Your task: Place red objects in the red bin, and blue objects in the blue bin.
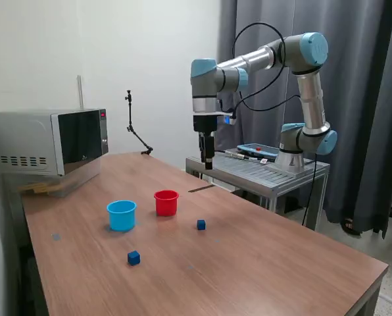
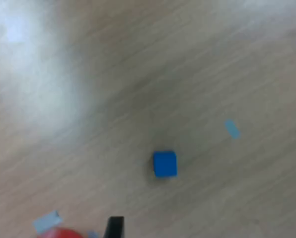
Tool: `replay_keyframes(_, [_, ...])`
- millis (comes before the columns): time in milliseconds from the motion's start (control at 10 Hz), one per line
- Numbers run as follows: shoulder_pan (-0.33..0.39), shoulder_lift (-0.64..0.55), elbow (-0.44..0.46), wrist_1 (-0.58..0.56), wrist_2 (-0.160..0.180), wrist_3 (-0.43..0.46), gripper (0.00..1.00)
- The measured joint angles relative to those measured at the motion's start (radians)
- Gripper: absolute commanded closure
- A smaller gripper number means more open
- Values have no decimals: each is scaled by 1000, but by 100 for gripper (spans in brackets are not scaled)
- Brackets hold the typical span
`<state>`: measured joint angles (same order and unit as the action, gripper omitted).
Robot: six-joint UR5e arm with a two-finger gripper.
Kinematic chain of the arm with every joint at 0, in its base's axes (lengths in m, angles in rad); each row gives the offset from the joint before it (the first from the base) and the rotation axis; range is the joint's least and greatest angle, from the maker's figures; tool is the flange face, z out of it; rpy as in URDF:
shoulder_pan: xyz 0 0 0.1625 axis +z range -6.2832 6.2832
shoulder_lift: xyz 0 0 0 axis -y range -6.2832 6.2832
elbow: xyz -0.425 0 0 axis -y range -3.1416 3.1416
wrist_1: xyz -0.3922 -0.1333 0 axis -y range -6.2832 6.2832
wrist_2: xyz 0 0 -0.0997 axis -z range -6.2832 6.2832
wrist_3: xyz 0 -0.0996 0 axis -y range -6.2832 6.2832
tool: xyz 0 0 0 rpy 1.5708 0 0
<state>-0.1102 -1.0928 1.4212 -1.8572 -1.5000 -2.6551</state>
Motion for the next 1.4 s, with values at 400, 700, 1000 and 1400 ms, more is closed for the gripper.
replay_keyframes(400, [1,24,66,-55,6,0,0])
replay_keyframes(700, [2,64,82,-122,9,0,0])
replay_keyframes(1000, [3,97,110,-190,13,1,0])
replay_keyframes(1400, [4,145,163,-307,39,-13,0])
